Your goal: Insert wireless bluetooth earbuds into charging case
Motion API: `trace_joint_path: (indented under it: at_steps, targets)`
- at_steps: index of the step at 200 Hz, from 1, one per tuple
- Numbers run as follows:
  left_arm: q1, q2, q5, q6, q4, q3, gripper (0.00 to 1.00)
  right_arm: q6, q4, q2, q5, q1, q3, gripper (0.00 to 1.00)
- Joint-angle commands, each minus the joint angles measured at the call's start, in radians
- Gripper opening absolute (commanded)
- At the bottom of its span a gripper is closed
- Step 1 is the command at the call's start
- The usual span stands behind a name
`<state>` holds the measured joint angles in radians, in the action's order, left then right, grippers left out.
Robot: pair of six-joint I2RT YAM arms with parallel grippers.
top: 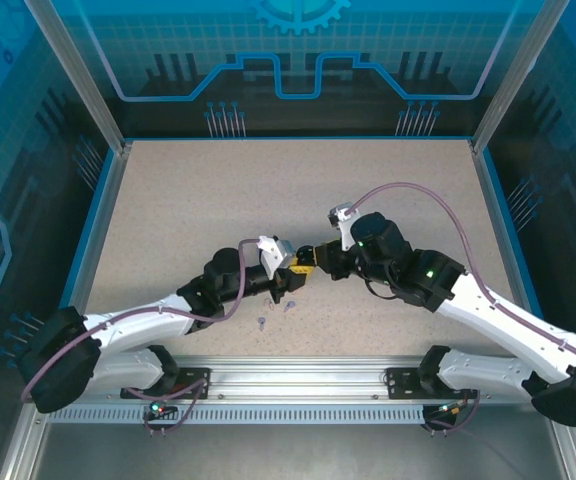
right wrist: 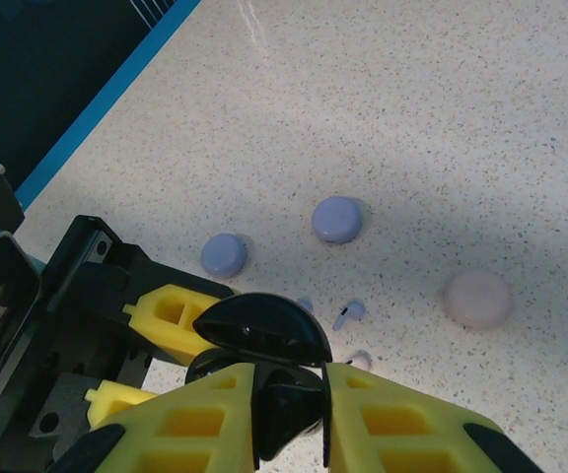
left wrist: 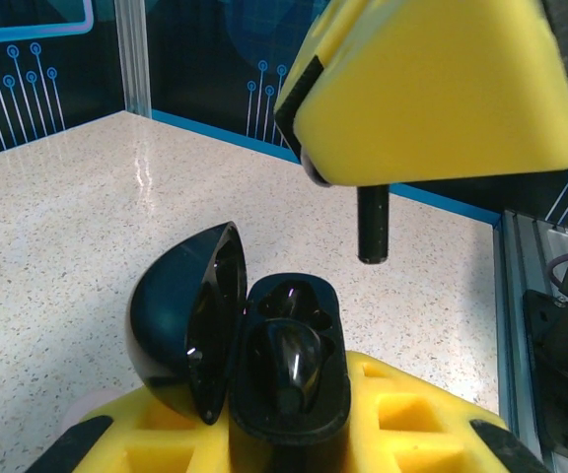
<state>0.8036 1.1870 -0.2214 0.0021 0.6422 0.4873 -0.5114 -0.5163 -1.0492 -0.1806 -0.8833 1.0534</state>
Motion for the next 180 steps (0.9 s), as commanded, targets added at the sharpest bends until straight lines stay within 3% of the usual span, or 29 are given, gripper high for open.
trace_joint_path:
  at_steps: [1,108,180]
  targets:
    - [0.008,0.007,0.022,0.013,0.053,0.036,0.0,0.011,0.045,-0.007,-0.038,-0.016,0.011,0.22]
    - [0.009,0.011,0.026,-0.004,0.063,0.032,0.0,0.011,0.059,-0.061,-0.101,-0.035,0.003,0.22]
    - [0.009,0.006,0.035,-0.005,0.063,0.03,0.0,0.005,0.043,-0.07,-0.056,-0.044,-0.001,0.22]
